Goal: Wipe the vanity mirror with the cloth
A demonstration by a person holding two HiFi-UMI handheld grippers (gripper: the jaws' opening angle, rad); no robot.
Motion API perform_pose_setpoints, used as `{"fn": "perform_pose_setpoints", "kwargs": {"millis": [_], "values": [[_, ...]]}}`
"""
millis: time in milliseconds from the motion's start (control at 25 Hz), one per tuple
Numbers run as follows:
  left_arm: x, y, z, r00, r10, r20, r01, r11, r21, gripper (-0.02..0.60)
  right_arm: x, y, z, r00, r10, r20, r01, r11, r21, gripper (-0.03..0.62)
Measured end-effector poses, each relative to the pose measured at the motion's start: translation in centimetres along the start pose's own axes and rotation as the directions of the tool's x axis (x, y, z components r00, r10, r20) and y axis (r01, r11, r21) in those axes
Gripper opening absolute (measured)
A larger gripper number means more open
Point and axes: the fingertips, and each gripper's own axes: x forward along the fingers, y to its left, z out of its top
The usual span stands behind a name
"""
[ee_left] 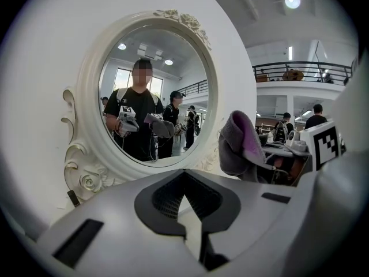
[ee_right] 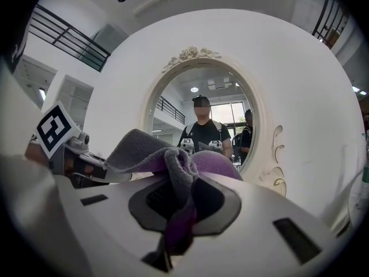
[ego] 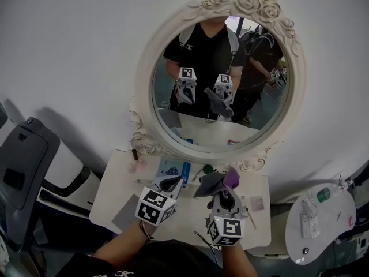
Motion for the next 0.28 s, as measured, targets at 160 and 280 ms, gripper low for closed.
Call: {"fn": "perform_pose_setpoints", "kwargs": {"millis": [160, 280], "values": [[-0.27, 0.46, -0.26, 1.0, 0.01, -0.006, -0.01, 1.0, -0.007, 0.0, 0.3, 0.62, -0.3, 1.0, 0.016, -0.012, -0.016, 1.0, -0.004, 0.044], [-0.25, 0.66, -0.32, 1.0, 0.011, -0.012, -0.012, 1.0, -0.007, 0.0, 0.57, 0.88, -0.51, 1.0, 0.023, -0.019, -0.023, 1.0, -0.003, 0.044]]}}
